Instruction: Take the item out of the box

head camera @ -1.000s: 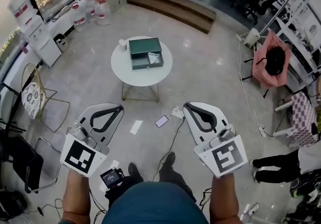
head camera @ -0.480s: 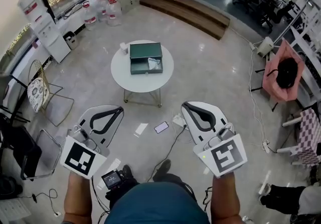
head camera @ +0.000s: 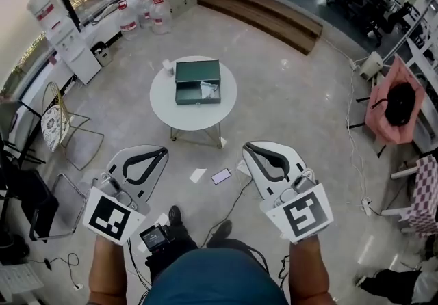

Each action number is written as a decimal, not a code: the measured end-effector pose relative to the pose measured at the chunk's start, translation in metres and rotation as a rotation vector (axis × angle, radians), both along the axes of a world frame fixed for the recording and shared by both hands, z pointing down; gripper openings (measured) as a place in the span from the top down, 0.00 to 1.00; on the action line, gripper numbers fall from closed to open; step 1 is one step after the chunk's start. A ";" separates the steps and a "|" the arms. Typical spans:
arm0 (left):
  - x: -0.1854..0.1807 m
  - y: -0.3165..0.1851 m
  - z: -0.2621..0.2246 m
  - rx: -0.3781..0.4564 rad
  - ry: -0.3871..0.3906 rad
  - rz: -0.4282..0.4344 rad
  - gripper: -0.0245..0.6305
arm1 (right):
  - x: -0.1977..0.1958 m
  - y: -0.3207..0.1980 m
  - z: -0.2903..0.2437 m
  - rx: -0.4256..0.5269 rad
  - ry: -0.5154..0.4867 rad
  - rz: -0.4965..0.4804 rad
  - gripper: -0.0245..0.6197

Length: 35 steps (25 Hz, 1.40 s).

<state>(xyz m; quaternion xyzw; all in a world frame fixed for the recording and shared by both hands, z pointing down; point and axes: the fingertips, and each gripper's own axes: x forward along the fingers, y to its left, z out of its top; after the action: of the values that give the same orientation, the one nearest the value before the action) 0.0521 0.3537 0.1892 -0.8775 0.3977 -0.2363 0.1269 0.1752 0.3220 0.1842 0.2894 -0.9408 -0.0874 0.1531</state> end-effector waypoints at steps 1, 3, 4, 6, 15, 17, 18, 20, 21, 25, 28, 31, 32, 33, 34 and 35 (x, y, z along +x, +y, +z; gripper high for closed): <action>0.000 -0.009 0.002 -0.001 0.000 0.007 0.93 | 0.000 -0.007 0.003 -0.006 0.000 0.005 0.90; -0.002 -0.029 0.005 -0.003 0.008 0.021 0.93 | -0.001 -0.023 0.008 -0.015 0.004 0.024 0.90; -0.004 -0.040 0.007 -0.003 0.014 0.031 0.93 | -0.003 -0.033 0.011 -0.018 0.007 0.038 0.90; -0.012 -0.064 0.011 -0.003 0.017 0.062 0.93 | -0.010 -0.053 0.014 -0.014 0.016 0.065 0.90; -0.065 -0.174 0.001 0.006 0.044 0.246 0.93 | -0.070 -0.137 -0.004 -0.003 0.040 0.230 0.90; -0.068 -0.194 0.000 0.005 0.049 0.278 0.93 | -0.075 -0.153 -0.007 -0.002 0.047 0.256 0.90; -0.070 -0.204 -0.002 0.004 0.055 0.292 0.93 | -0.076 -0.161 -0.008 -0.005 0.050 0.269 0.90; -0.075 -0.223 -0.004 0.002 0.068 0.311 0.93 | -0.080 -0.176 -0.009 -0.012 0.051 0.297 0.90; -0.079 -0.231 -0.003 0.001 0.071 0.319 0.93 | -0.084 -0.183 -0.008 -0.015 0.051 0.311 0.90; -0.106 -0.254 0.011 0.002 0.085 0.349 0.93 | -0.111 -0.203 0.004 -0.016 0.066 0.342 0.90; -0.125 -0.267 0.014 0.000 0.097 0.355 0.93 | -0.134 -0.216 0.002 -0.009 0.075 0.338 0.90; -0.135 -0.281 0.009 -0.003 0.109 0.349 0.93 | -0.146 -0.229 -0.004 -0.014 0.083 0.329 0.90; -0.137 -0.285 0.007 -0.004 0.112 0.346 0.93 | -0.148 -0.234 -0.006 -0.017 0.085 0.326 0.90; -0.139 -0.289 0.006 -0.005 0.114 0.341 0.93 | -0.150 -0.239 -0.006 -0.020 0.084 0.323 0.90; -0.141 -0.292 0.007 -0.006 0.114 0.334 0.93 | -0.151 -0.245 -0.006 -0.022 0.082 0.317 0.90; -0.142 -0.296 0.010 -0.007 0.112 0.326 0.93 | -0.152 -0.250 -0.004 -0.022 0.080 0.308 0.90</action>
<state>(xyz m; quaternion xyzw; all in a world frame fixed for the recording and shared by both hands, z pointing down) -0.0896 0.0579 0.1991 -0.9426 0.2556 -0.1645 0.1380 0.0231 0.0720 0.1805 0.4247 -0.8795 -0.0639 0.2053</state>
